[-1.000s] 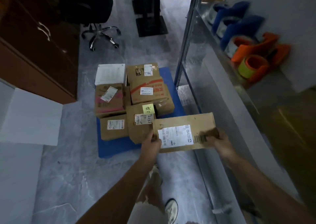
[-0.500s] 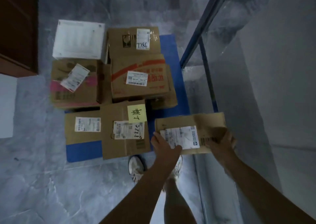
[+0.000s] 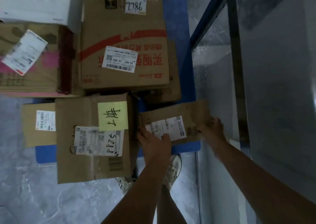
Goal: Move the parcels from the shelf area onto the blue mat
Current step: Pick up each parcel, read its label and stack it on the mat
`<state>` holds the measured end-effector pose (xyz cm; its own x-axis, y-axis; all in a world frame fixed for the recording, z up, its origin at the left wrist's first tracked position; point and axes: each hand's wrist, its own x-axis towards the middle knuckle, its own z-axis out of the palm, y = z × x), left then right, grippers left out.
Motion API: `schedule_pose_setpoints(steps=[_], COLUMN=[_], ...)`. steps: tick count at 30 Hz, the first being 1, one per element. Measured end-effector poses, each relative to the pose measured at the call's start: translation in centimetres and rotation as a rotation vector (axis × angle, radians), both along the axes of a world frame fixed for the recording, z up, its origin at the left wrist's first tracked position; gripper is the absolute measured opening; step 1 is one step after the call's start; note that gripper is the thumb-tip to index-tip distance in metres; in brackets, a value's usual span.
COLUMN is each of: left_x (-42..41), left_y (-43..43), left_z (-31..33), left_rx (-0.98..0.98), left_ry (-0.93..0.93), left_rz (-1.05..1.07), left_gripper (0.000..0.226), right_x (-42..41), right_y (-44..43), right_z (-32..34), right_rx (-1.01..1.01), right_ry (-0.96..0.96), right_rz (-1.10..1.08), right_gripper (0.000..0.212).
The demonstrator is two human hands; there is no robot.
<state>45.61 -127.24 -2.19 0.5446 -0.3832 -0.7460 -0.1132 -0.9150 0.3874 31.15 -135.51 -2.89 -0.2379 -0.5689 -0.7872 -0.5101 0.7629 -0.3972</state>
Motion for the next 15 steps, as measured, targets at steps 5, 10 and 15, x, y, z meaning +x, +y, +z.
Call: schedule_pose_setpoints(steps=[5,10,15], left_x=[1.2,2.1,2.2], left_y=[-1.1,-0.9,-0.6], left_z=[-5.2,-8.6,-8.8], left_rx=[-0.006,0.077,0.133], left_ry=[-0.017,-0.035,-0.068], left_rz=[-0.012,-0.25,-0.378], left_gripper=[0.096,0.097,0.051], right_x=[0.8,0.1,0.7], right_y=[-0.5,-0.4,0.2], right_z=[-4.8,-7.3,-6.6], right_rx=[0.07,0.132,0.083], right_ry=[-0.112,-0.237,-0.24], right_rz=[0.019,0.181,0.319], right_gripper=[0.018,0.032,0.044])
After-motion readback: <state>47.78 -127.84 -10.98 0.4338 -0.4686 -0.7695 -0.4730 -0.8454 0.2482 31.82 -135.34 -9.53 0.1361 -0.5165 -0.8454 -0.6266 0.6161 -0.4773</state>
